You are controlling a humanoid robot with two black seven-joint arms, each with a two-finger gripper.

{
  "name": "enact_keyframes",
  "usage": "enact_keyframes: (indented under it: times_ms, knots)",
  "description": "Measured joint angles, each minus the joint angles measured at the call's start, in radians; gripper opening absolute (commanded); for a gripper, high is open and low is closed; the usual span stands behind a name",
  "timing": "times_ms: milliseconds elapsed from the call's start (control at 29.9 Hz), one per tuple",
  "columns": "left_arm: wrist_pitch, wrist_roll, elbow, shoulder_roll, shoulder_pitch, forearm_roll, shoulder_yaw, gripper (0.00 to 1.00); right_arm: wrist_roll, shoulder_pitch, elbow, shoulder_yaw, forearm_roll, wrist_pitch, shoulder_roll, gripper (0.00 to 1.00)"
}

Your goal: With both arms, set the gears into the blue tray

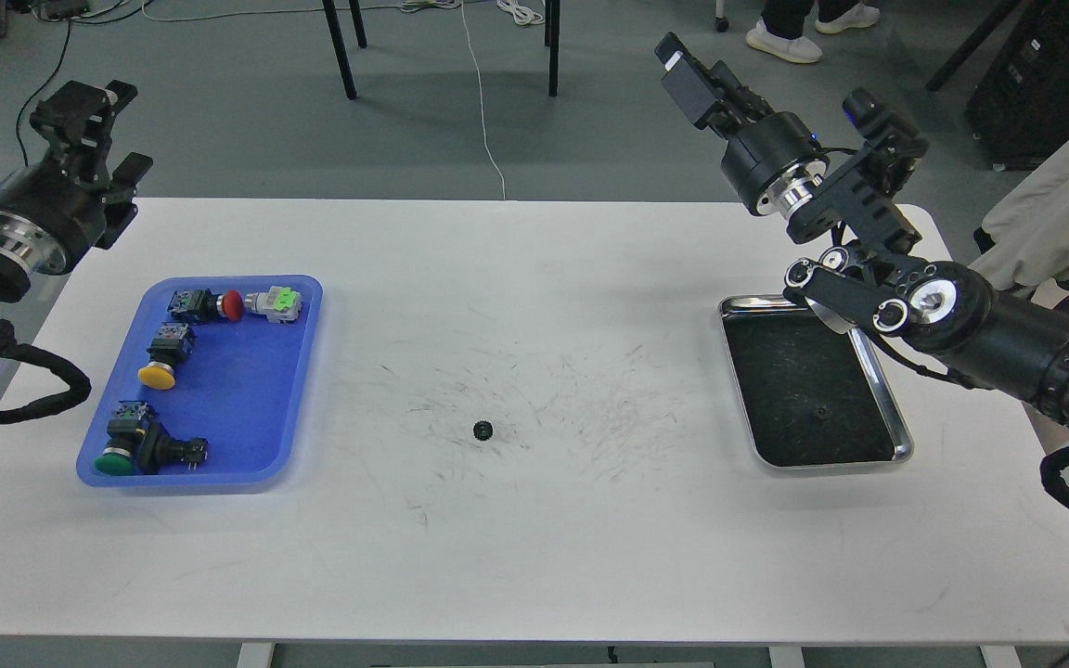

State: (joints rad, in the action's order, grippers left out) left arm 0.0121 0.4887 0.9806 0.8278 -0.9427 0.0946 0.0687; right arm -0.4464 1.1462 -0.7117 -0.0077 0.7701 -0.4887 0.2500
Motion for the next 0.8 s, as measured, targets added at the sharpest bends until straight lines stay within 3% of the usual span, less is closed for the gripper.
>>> enact_keyframes:
  times_ms: [368, 602, 802]
  knots:
    - [0.038, 0.000, 0.198, 0.082, 0.044, 0.092, 0.000, 0.84, 0.000, -0.003, 0.000, 0.001, 0.000, 0.000, 0.002, 0.91]
    - [0.038, 0.000, 0.238, 0.184, 0.032, 0.340, -0.010, 0.84, 0.000, -0.003, 0.001, 0.005, 0.000, 0.000, -0.001, 0.92]
    - [0.021, 0.000, 0.201, 0.216, -0.006, 0.608, -0.059, 0.84, 0.000, -0.003, 0.003, 0.006, 0.000, 0.000, -0.001, 0.91]
